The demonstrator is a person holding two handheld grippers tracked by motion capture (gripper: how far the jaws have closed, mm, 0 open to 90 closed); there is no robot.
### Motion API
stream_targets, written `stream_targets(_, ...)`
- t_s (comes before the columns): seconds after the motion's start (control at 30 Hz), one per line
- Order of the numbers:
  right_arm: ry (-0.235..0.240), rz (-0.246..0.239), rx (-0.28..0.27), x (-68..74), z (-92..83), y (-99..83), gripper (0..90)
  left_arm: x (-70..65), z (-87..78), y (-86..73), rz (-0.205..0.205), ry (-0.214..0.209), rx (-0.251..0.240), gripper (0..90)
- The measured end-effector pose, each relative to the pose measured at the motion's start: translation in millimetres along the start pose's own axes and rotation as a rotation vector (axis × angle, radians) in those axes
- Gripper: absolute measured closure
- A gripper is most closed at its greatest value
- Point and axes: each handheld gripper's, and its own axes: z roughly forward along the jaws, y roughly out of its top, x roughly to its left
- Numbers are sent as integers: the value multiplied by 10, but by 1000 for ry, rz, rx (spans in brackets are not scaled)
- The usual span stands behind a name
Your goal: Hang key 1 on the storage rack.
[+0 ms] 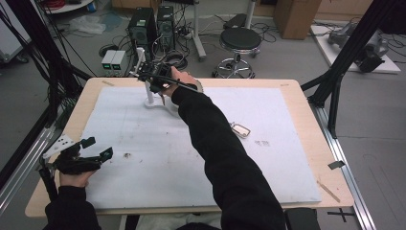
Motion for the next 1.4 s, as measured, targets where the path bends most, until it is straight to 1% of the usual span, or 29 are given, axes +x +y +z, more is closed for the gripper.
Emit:
stream_targets(0.07, 9, 15, 1, -4, 18, 0, 676, 0, 0, 0, 0, -1, 0, 48)
stream_targets(0.13, 13, 18, 1, -14, 36, -7, 666, 3, -2, 0, 1, -1, 1, 48)
stream_targets(0.23, 24, 35, -1, -24, 49, -30, 598, 1, -3, 0, -3, 2, -3, 48)
stream_targets(0.3, 32, 52, 2, -33, 49, -54, 541, 3, -2, 0, 0, 1, -1, 48)
stream_targets(0.43, 43, 78, -11, -81, 24, -113, 436, -1, 3, -1, -1, -1, -1, 48)
stream_targets(0.47, 48, 87, -14, -93, 13, -127, 403, -1, 4, -1, -1, -1, 0, 48)
stream_targets(0.57, 42, 106, -26, -136, -31, -164, 297, -1, 5, -2, -1, 0, 1, 48)
stream_targets(0.73, 67, 146, -36, -221, -95, -244, 109, -6, 7, -2, -1, 0, 2, 48)
stream_targets(0.77, 72, 154, -35, -228, -101, -259, 109, -4, 6, -1, 2, 1, 4, 48)
stream_targets(0.8, 74, 161, -41, -238, -118, -290, 85, -3, 5, -1, 3, 1, 4, 48)
stream_targets(0.83, 72, 169, -46, -241, -127, -312, 38, -4, 7, -2, 1, 2, 2, 48)
stream_targets(0.87, 69, 176, -49, -247, -136, -342, 12, -5, 8, -3, 2, 1, 4, 48)
stream_targets(0.9, 73, 187, -53, -252, -146, -373, 12, -4, 9, -3, 3, 0, 6, 48)
stream_targets(1.03, 67, 199, -64, -285, -180, -513, 7, -9, 13, -3, 5, 1, 6, 48)
stream_targets(1.13, 77, 222, -78, -319, -213, -623, 7, -6, 17, -4, 3, 2, 5, 48)
stream_targets(1.23, 68, 230, -71, -344, -253, -712, 7, -5, 22, -3, 2, 1, 6, 48)
stream_targets(1.4, 74, 275, -94, -396, -334, -883, 7, -5, 25, -4, 1, -1, 2, 48)
